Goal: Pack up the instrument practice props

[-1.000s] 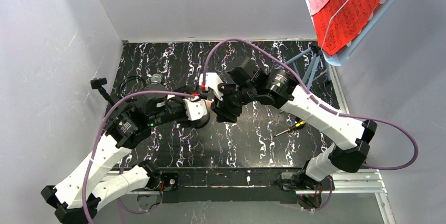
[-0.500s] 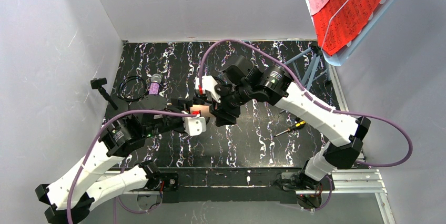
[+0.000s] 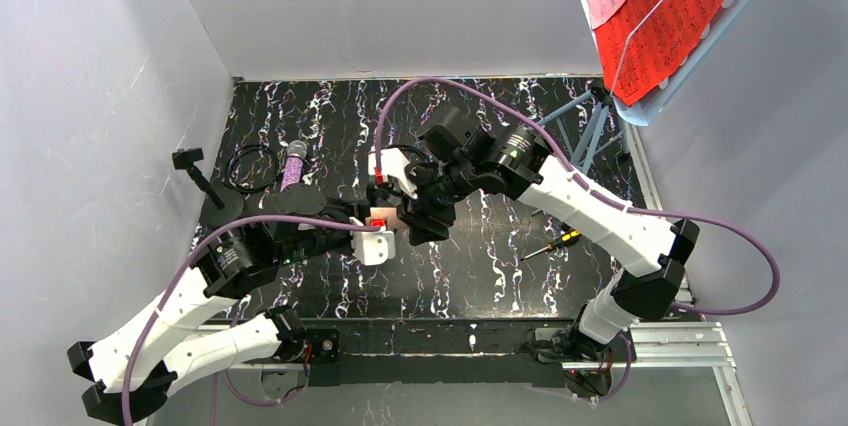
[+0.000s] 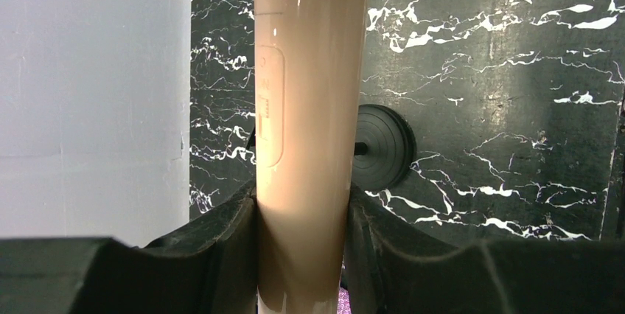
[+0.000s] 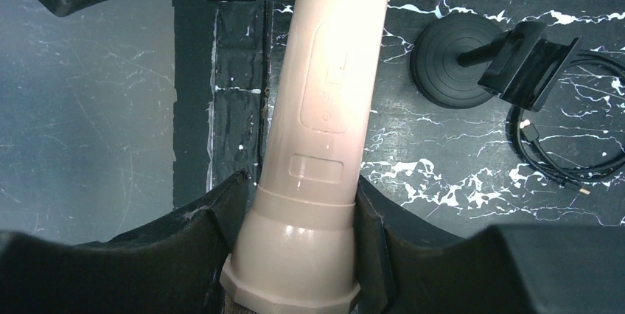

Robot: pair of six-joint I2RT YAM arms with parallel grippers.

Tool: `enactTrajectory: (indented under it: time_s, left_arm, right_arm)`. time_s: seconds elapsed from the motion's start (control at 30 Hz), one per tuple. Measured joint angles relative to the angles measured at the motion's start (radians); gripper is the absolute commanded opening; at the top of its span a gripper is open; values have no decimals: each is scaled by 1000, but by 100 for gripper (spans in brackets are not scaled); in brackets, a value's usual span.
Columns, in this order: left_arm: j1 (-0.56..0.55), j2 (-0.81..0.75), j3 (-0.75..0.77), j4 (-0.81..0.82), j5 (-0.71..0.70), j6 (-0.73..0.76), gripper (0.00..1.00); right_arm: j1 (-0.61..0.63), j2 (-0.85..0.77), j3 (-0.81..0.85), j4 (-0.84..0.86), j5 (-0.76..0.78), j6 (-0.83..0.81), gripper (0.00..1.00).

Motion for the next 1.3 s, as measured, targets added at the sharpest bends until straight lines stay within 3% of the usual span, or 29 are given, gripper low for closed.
enactTrajectory:
  time_s: [0.07,0.23,0.33,0.57,0.87,1.13,1.3]
  left_arm:
    - [-1,-1,0,0,-8,-2,0]
    - [-7,-14,0,-2,-39,-1,0]
    - [-7,-33,0,-10,-95,-10,0]
    - [-5,-50,0,27,-293,-104,0]
    - [31,98,0,131,-487,-399,0]
    - [331,229,62,117,-445,-768,0]
    - [436,301,61,101,-368,-926,0]
  right_arm:
    - [0,0,0,2,3,0,22]
    - [7,-1,0,23,21,-3,72]
    - [10,-10,0,58,80,5,97]
    - [3,-154,-89,210,249,20,99]
    - [3,-343,-337,518,503,90,99]
    - [3,-402,-513,691,697,141,99]
    - [2,-428,-563,738,746,153,99]
